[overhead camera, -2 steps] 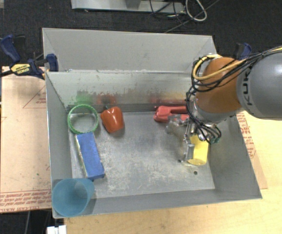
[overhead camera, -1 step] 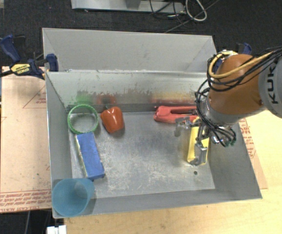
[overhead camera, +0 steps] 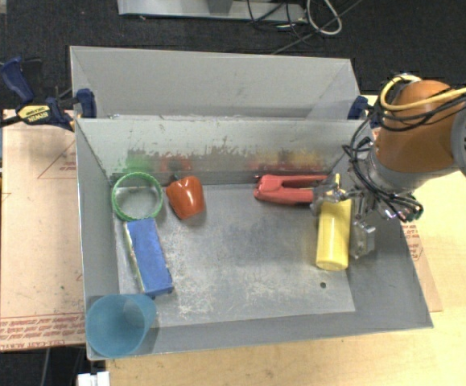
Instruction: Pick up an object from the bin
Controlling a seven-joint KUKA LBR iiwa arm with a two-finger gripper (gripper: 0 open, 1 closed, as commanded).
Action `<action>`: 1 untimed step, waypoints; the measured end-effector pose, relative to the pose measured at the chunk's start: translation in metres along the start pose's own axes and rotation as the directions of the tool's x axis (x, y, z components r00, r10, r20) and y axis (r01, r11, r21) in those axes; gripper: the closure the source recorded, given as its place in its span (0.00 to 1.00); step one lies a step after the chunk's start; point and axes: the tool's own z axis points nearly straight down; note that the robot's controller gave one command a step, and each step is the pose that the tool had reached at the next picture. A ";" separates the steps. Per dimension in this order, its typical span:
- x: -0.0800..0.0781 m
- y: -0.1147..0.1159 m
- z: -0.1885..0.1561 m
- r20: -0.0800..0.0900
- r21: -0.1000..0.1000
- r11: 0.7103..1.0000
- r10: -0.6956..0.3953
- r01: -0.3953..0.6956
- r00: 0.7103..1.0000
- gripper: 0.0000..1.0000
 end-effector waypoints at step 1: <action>0.006 0.009 0.031 0.008 0.007 0.999 -0.044 0.044 0.999 0.00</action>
Offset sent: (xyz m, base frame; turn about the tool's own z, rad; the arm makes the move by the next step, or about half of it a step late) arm 0.0134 0.0185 -0.0313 -0.3136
